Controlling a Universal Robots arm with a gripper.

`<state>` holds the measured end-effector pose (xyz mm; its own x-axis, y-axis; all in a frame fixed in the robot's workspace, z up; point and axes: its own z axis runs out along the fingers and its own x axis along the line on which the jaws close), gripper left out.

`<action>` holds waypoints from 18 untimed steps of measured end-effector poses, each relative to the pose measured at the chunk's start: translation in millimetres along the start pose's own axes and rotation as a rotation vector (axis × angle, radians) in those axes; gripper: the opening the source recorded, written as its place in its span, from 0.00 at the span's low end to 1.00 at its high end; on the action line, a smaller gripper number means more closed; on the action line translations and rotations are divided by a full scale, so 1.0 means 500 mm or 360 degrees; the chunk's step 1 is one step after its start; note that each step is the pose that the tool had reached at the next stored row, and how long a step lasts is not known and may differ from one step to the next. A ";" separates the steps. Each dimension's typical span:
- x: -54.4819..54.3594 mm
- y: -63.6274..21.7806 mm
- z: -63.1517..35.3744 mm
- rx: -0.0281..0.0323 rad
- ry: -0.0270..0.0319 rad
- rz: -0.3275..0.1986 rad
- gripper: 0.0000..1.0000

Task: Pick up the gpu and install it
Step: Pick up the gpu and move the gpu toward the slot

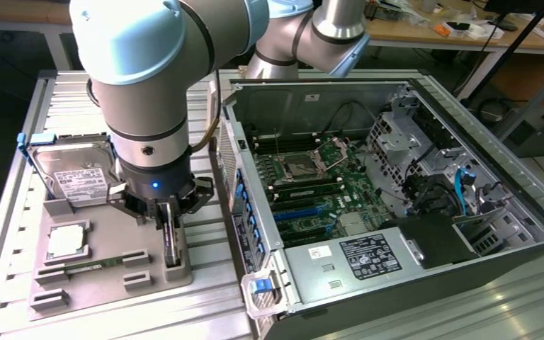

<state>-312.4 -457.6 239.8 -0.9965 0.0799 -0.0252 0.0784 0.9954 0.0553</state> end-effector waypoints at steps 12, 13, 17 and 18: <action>0.000 0.000 0.000 0.00000 -0.00002 0.0000 0.27; 0.000 0.000 0.000 -0.00001 -0.00002 0.0000 0.27; 0.000 0.000 0.000 0.00000 -0.00001 0.0000 0.27; 0.000 0.000 0.000 -0.00001 -0.00002 0.0000 0.27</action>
<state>-312.4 -457.6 239.7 -0.9965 0.0800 -0.0253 0.0785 0.9954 0.0554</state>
